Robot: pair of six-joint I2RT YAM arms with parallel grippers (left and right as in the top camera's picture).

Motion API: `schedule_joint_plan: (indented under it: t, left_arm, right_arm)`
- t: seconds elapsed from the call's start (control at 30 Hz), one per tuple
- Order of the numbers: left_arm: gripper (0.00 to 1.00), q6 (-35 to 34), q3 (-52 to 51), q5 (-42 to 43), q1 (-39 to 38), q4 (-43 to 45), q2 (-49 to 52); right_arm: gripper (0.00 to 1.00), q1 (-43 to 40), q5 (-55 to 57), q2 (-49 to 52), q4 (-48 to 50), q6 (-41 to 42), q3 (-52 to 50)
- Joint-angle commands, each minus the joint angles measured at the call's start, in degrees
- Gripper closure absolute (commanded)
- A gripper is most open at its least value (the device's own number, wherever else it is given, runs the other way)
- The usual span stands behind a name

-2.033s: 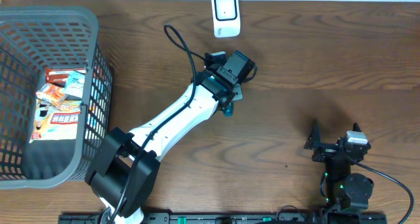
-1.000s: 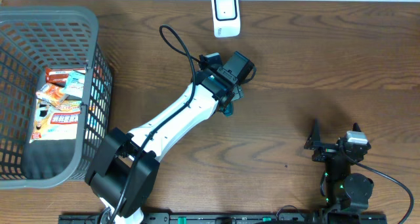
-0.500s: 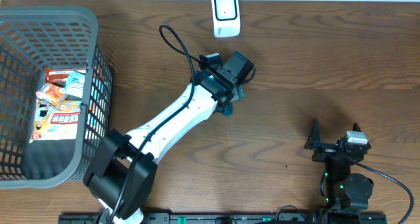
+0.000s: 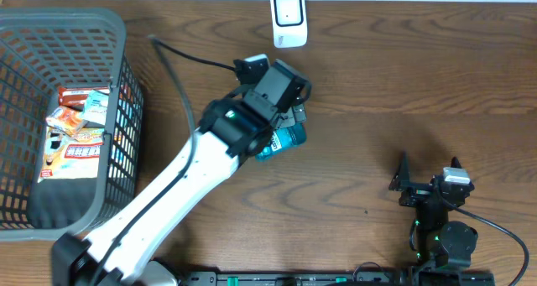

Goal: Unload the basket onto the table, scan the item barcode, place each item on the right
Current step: 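Release the bottle on the table and withdraw the left gripper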

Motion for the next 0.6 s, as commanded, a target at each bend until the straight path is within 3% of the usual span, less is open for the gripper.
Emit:
schedule_joint_plan:
  t: [0.0, 0.17, 0.33, 0.43, 0.57]
  left_arm:
    - [0.03, 3.3, 1.5, -0.7, 0.2, -0.3, -4.5]
    - [0.02, 7.8, 1.5, -5.4, 0.2, -0.4, -10.0]
    - [0.02, 10.9, 1.5, -16.7, 2.3, -1.0, -14.0]
    - [0.02, 10.9, 1.5, -23.3, 6.8, -1.2, -16.5]
    - [0.02, 10.0, 1.8, -23.2, 16.6, -1.2, -19.5]
  right_arm:
    - [0.01, 0.3, 0.3, -0.1, -0.2, 0.8, 0.0]
    - [0.01, 0.3, 0.3, -0.1, -0.2, 0.8, 0.0]
    - [0.01, 0.3, 0.3, -0.1, -0.2, 0.8, 0.0]
    - [0.01, 0.3, 0.3, -0.1, -0.2, 0.8, 0.0]
    - [0.01, 0.3, 0.3, -0.1, -0.2, 0.8, 0.0]
